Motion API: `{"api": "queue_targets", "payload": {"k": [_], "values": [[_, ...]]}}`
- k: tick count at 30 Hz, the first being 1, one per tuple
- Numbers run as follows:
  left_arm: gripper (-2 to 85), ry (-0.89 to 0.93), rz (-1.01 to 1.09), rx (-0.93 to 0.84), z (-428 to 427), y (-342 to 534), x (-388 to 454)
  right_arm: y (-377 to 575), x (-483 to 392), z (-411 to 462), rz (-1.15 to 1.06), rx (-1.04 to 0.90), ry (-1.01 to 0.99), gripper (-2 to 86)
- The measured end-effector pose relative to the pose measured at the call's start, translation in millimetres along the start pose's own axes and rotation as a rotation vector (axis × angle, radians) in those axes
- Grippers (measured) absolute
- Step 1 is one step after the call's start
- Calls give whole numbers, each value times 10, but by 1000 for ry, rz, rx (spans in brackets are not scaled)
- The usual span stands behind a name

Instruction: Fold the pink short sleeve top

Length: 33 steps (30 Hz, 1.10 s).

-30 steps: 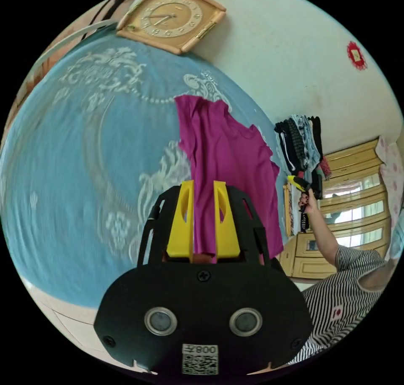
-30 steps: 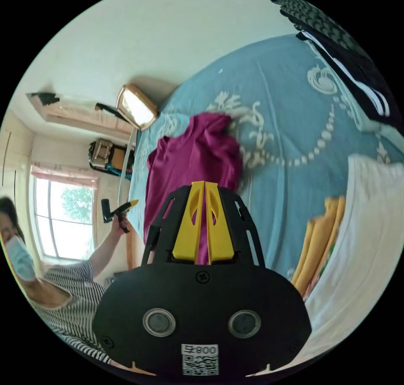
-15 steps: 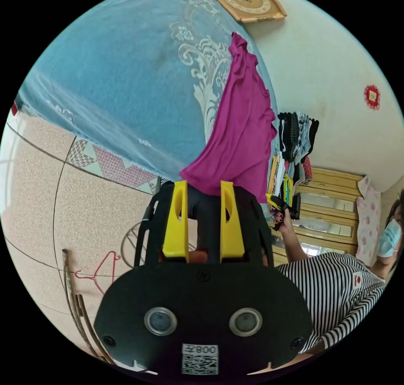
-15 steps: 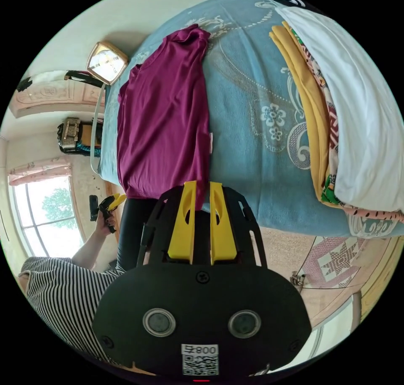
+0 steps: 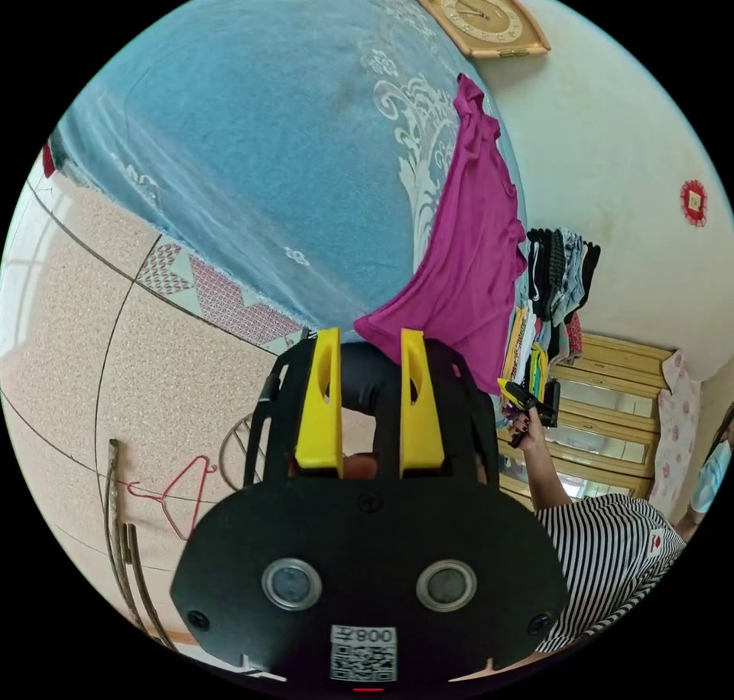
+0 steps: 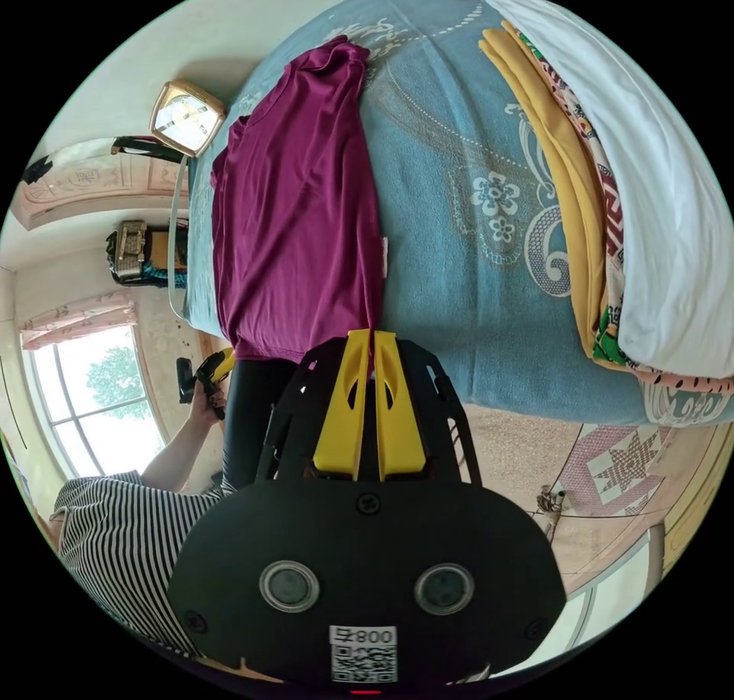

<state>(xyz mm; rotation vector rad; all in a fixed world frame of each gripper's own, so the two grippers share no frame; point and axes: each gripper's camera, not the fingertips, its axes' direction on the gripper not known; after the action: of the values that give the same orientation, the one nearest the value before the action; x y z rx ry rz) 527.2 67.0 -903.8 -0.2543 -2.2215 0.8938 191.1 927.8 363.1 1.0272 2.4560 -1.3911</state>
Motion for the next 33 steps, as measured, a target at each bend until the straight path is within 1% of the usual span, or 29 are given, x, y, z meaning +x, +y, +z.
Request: {"api": "queue_targets", "payload": {"k": [4,7,10,12,18,22,25,27,28,29,30,31,32,33], "values": [[109,26,14,28,76,-16,-95,56,13,102,1,-9,-2,6],[78,71,44,-18,236,-71,-78,105,45,172,13,-8,-10,6],[42,70,41,-28,271,-23,-95,174,91,226,26,0,-24,5],[30,105,37,-18,235,52,-124,253,134,241,33,3,-49,5],[17,207,88,95,-95,298,-67,503,228,59,28,71,-151,4],[15,272,112,134,-147,71,59,374,276,-59,18,110,-184,4],[15,338,138,146,-147,-471,332,-74,190,-340,-35,179,-222,3],[15,374,159,188,-247,-882,619,-580,-27,-747,-101,252,-230,2],[15,420,182,242,-386,-1143,860,-700,-100,-876,-113,274,-230,2],[14,463,219,309,-577,-1365,1147,-905,-286,-1177,-150,331,-229,2],[14,480,246,337,-684,-1461,1308,-1060,-515,-1502,-204,386,-232,2],[14,498,321,381,-913,-1615,1658,-1113,-634,-1658,-231,411,-230,2],[14,490,407,424,-1166,-1704,2025,-1174,-894,-1989,-289,470,-214,2],[14,483,450,444,-1291,-1723,2199,-1172,-1149,-2304,-350,526,-193,3]]}}
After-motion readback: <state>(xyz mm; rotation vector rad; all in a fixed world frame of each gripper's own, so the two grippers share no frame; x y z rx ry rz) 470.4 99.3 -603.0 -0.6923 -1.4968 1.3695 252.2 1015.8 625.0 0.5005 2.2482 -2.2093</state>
